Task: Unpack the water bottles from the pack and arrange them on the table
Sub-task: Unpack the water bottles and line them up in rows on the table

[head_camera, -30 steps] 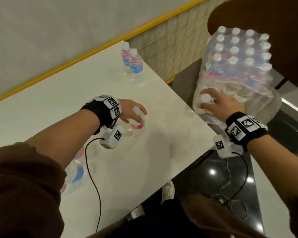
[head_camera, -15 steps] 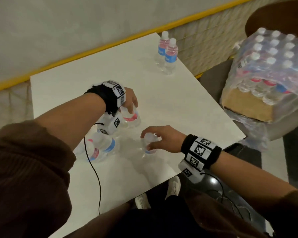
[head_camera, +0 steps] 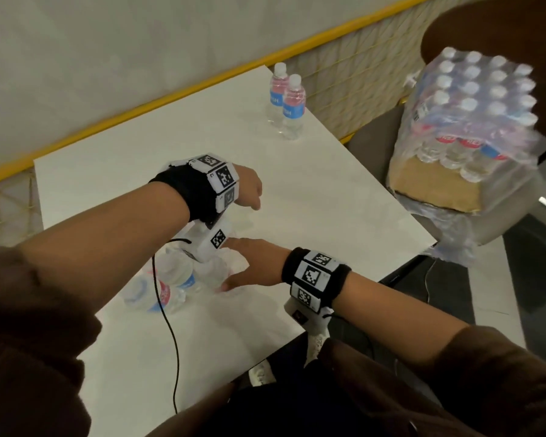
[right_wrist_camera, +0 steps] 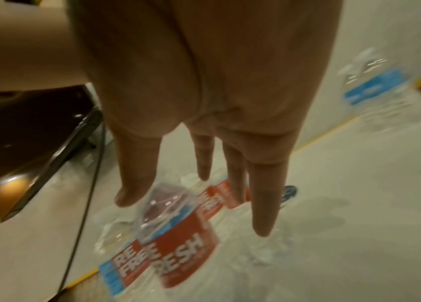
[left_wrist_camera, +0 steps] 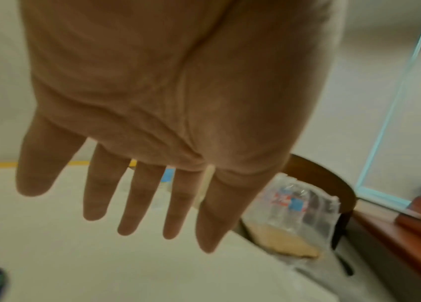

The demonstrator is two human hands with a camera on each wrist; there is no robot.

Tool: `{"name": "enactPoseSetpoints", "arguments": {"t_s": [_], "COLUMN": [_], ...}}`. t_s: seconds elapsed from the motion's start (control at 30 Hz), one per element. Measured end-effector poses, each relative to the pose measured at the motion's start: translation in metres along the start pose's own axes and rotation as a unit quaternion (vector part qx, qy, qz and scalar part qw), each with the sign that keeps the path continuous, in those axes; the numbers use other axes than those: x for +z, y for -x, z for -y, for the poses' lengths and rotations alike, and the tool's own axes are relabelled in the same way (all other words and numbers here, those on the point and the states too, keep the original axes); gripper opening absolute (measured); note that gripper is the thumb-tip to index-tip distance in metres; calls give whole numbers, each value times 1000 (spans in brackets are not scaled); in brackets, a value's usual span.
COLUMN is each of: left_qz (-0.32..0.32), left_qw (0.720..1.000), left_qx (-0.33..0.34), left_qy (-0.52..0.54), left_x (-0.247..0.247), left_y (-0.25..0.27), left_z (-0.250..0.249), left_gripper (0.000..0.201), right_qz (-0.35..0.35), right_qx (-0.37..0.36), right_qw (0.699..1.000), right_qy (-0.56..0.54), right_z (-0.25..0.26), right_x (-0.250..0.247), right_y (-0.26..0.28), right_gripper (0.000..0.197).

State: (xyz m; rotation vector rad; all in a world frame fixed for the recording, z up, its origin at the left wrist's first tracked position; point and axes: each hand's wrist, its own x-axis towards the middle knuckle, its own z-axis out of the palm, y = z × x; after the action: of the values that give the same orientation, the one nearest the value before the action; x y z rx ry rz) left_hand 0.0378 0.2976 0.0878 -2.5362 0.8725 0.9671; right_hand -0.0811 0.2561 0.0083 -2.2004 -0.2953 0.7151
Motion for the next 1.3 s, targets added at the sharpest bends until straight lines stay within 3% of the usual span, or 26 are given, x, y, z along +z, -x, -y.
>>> {"name": "enactPoseSetpoints", "arguments": {"t_s": [0.1,0.23,0.33,0.53,0.63,0.73,0.8,0.87,0.97,1.1,1.2,1.3], "left_qz": [-15,20,21,-96,-145,-186,-222,-250,-251,-251,-237,-212], "left_qw": [998,992,987,958,945,923,904,890,886,881,886,898], "left_qx": [52,75,94,131,158,180,190,204,218,221,208,184], "left_qy": [42,101,132,236,247,285,311,323,323,334,341,339], "left_x": [-14,-3,0,-29,-57,-79,-82,-78,-70,-72,-75,-75], "left_y": [-7,-35,-71,-143,-163,-178,-185,-190,-195,-198,-201,-206], "left_z": [-42,-103,-152,-227,-250,-262,-263,-262,-259,-257,-258,-264], "left_gripper": [45,45,41,53,63,64,62,63,70,74,74,75], "right_qz": [30,-8,-73,-223,-325,-423,-465,-457,-411,-360,-371,-472], "right_qx": [88,177,236,337,347,303,274,290,314,339,337,280], "right_qw": [995,983,966,893,864,840,829,830,829,848,843,816], "right_qy": [-23,-38,-82,-200,-164,-153,-148,-133,-215,-188,-194,-180], "right_z": [-41,-103,-157,-239,-262,-262,-260,-258,-260,-268,-279,-284], "right_x": [-22,-52,-85,-146,-175,-207,-233,-256,-279,-288,-275,-252], "right_y": [24,54,83,136,152,158,155,150,141,139,141,135], "right_gripper": [64,54,48,37,36,53,46,32,40,43,43,36]}}
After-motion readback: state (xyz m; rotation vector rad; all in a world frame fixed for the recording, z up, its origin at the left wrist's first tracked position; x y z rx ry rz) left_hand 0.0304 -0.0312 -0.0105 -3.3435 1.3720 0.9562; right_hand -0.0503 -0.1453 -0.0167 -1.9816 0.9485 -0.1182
